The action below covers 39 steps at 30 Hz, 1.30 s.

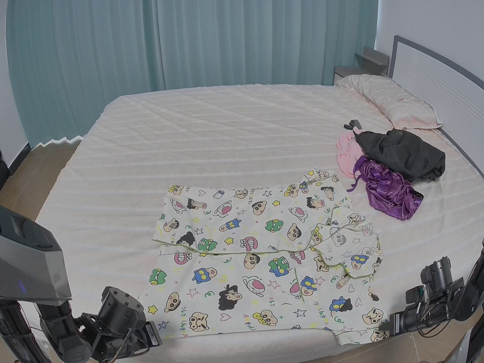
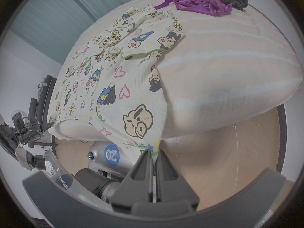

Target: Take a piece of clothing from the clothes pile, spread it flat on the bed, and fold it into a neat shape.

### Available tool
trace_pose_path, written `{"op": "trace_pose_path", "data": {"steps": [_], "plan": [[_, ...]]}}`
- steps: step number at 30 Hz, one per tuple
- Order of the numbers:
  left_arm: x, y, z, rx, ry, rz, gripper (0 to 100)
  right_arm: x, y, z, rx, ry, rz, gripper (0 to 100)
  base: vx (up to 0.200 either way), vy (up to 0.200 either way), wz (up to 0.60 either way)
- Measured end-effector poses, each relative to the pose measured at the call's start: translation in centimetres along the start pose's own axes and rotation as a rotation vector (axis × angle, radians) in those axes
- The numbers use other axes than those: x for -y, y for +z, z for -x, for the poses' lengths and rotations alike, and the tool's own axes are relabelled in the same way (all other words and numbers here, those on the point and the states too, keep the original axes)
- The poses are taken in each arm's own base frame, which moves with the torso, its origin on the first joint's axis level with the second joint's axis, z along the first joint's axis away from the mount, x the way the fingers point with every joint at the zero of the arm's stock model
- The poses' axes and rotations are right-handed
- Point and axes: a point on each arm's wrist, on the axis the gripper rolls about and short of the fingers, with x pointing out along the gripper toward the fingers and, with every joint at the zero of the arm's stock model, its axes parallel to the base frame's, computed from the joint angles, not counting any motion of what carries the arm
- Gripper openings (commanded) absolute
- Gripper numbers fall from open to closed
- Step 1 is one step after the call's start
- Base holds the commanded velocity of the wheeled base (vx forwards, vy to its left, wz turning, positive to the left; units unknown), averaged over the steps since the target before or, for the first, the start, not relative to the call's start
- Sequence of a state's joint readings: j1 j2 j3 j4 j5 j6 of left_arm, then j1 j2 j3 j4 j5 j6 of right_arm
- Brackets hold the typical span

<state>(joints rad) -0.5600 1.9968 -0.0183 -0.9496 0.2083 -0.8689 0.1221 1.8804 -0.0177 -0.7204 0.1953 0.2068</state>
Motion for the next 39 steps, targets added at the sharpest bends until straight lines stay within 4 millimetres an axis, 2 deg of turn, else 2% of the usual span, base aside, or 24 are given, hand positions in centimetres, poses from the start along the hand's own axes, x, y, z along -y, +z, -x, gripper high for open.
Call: {"op": "trace_pose_path", "data": {"steps": [17, 18, 25, 31, 39], "plan": [[0.0, -1.5, 0.7, -0.084, 0.035, -0.067, 0, 0.3, -0.6, 0.7, -0.029, -0.038, 0.004, 0, 0.000, 0.000, 0.00], [0.0, -1.6, 0.7, -0.085, 0.035, -0.068, 100, 0.3, -0.6, 0.7, -0.032, -0.041, 0.003, 100, 0.000, 0.000, 0.00], [-0.1, -1.5, 0.7, -0.080, 0.041, -0.044, 100, 0.3, -0.8, 0.8, -0.045, -0.044, 0.003, 100, 0.000, 0.000, 0.00], [-0.3, -0.8, 1.9, -0.045, 0.017, -0.015, 100, 0.5, -0.4, 1.1, 0.001, -0.041, -0.011, 100, 0.000, 0.000, 0.00], [-1.7, 1.9, 4.2, 0.036, -0.010, 0.018, 100, 0.9, 0.6, 1.7, 0.085, -0.021, -0.060, 100, 0.000, 0.000, 0.00]]}}
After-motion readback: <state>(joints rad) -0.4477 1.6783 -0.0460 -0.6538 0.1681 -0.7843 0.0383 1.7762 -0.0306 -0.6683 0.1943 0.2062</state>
